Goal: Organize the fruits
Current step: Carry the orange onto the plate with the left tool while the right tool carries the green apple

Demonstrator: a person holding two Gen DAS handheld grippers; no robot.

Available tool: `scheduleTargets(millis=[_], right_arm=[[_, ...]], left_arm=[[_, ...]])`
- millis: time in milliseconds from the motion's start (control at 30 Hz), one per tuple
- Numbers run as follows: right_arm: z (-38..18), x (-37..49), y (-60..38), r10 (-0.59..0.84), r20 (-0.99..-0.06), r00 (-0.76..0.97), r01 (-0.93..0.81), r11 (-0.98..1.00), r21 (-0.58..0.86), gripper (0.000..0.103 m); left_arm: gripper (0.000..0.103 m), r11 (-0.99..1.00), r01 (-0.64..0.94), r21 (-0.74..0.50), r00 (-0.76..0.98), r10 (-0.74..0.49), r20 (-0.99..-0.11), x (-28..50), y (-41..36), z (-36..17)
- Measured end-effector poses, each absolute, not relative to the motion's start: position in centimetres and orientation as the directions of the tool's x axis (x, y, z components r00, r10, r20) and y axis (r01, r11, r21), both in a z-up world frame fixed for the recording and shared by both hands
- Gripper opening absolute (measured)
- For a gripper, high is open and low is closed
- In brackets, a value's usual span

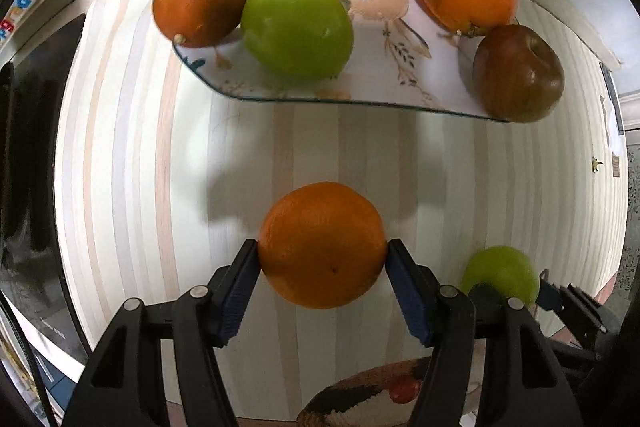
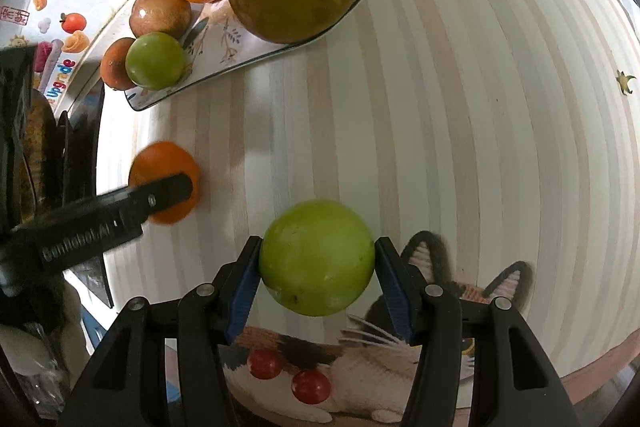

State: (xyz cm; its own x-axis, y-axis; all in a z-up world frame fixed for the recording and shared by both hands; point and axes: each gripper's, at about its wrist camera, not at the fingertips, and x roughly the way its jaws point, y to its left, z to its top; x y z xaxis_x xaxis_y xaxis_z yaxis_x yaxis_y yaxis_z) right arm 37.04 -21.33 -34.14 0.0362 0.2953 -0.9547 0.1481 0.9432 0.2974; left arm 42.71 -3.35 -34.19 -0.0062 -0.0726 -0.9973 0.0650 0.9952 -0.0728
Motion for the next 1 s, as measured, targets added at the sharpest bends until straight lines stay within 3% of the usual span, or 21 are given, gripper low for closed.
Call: scheduleTargets(millis=[267, 500, 733, 1000], right_arm=[[-32.2, 37.9, -21.8, 0.333, -0.940, 0.080, 0.153, 0.927, 0.341, 0.059], [-27.4, 42.9, -22.0, 0.382, -0.898, 0.220, 0.110, 0.905, 0.412, 0.059], [-26.0, 47.8, -19.5, 0.395, -0.878, 0.269, 0.044, 0.906, 0.421, 0.059], [-27.6, 50.0, -17.8, 0.393, -0.884, 0.255, 0.021, 0.911, 0.411, 0.059]], left_arm=[[0.061, 0.989, 0.084, -0.123, 0.050, -0.128, -0.991, 43.5, -3.1, -30.1], [0.062, 0.980, 0.120, -0.159, 0.103, -0.171, -0.980, 50.1, -4.0, -25.1], [0.062, 0.984, 0.132, -0.118, 0.064, -0.128, -0.990, 56.8, -4.8, -25.7], [0.062, 0.983, 0.153, -0.106, -0.020, -0.104, -0.994, 57.6, -6.3, -28.4]])
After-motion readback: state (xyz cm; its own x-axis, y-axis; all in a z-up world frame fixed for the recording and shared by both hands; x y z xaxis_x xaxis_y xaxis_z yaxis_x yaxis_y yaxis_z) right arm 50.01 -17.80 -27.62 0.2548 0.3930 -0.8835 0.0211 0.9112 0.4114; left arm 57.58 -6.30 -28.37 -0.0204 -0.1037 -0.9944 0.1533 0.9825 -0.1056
